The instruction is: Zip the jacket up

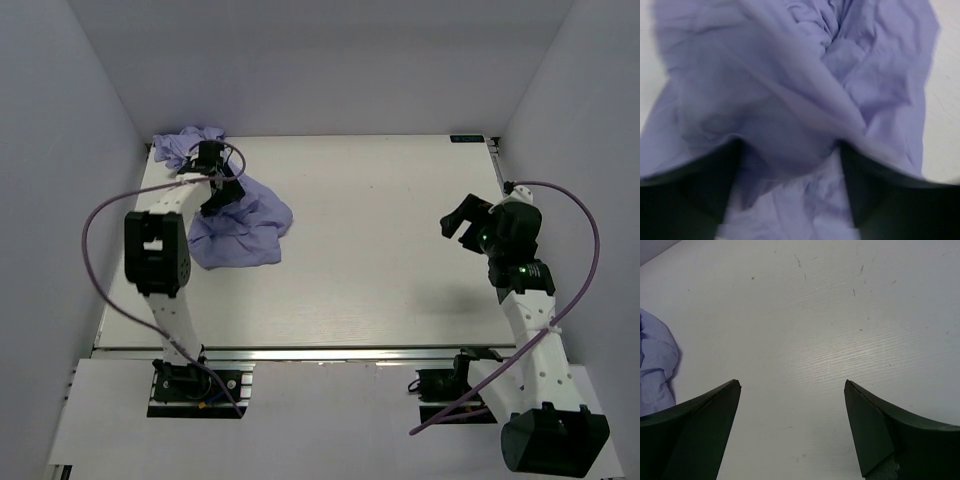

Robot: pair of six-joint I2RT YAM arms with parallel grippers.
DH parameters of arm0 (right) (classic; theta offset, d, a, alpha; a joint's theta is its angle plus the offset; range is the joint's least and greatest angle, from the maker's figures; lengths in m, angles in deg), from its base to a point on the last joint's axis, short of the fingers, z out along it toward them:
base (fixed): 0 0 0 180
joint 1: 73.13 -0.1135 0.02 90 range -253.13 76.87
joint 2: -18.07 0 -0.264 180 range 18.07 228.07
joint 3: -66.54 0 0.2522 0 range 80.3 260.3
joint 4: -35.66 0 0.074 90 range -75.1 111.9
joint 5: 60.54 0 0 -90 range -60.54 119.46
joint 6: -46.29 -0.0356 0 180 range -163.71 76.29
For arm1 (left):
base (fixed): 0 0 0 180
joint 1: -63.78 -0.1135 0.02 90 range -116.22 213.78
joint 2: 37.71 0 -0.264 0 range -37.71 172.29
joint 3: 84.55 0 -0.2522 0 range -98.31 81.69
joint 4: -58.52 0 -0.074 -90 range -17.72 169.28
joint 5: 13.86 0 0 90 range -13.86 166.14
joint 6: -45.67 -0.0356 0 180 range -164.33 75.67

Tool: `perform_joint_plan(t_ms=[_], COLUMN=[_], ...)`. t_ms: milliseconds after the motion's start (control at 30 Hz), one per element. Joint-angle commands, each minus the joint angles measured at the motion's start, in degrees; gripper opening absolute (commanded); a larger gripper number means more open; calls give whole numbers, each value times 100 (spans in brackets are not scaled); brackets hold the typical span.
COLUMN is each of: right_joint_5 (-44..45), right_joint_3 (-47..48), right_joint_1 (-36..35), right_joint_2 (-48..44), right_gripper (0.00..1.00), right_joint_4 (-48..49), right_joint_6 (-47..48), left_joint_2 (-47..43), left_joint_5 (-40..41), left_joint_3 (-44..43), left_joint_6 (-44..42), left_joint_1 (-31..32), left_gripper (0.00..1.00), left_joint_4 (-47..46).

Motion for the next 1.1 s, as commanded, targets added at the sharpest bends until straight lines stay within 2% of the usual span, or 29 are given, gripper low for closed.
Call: perform_joint_plan(t_ms=[0, 33, 100, 167, 233, 267, 333, 367, 433, 500, 600, 633, 767, 833, 867, 967, 1067], right_joint_5=[56, 135, 170, 127, 4, -57, -241, -312, -575, -769, -1217, -1427, -1693, -1736, -1832, -2096, -1870], right_joint_3=[170, 222, 258, 249, 241, 214, 179, 153, 118, 74, -14, -23, -23, -93, -120, -190, -164], right_joint_1=[4, 4, 4, 4, 4, 4, 4, 4, 4, 4, 4, 4, 4, -4, 4, -31, -171], right_joint_2=[134, 152, 179, 179, 135, 109, 38, 12, -58, -120, -146, -138, -138, -129, -112, 11, 204], right_gripper=[89, 89, 89, 89, 89, 89, 89, 89, 89, 89, 89, 89, 89, 89, 89, 89, 89], right_joint_4=[252, 217, 200, 173, 164, 173, 199, 208, 270, 261, 314, 305, 164, 173, 199, 217, 103], right_joint_6=[207, 215, 233, 233, 233, 242, 233, 233, 215, 198, 180, 172, 224, 224, 268, 452, 505], left_joint_2=[655, 988, 1149, 1002, 572, -5, -588, -1087, -1477, -1985, -2418, -2689, -3481, -4006, -4175, -4861, -5405], left_joint_5=[-156, -227, -507, -1471, -2149, -2274, -2398, -2468, -2652, -2970, -3881, -3875, -2876, -1744, -913, -81, 317], left_joint_3=[-1080, -1303, -1803, -1885, -1554, -1377, -947, -857, -717, -506, 100, 241, 1276, 1603, 1944, 2429, 2974], left_joint_6=[-155, -173, -234, -557, -700, -874, -1077, -1226, -1359, -1237, -824, -745, -429, -70, 80, 626, 925], left_joint_1=[-12, -12, -3, 6, 163, 277, 803, 1267, 1735, 2279, 2641, 2677, 2695, 2695, 2695, 2695, 2695], left_gripper=[70, 49, 0, 0, 0, 0, 0, 0, 0, 0, 0, 0, 0, 0, 0, 0, 0], left_joint_4=[566, 646, 752, 604, 8, -212, -784, -899, -1093, -1486, -2146, -2200, -1782, -1429, -1105, -656, -592])
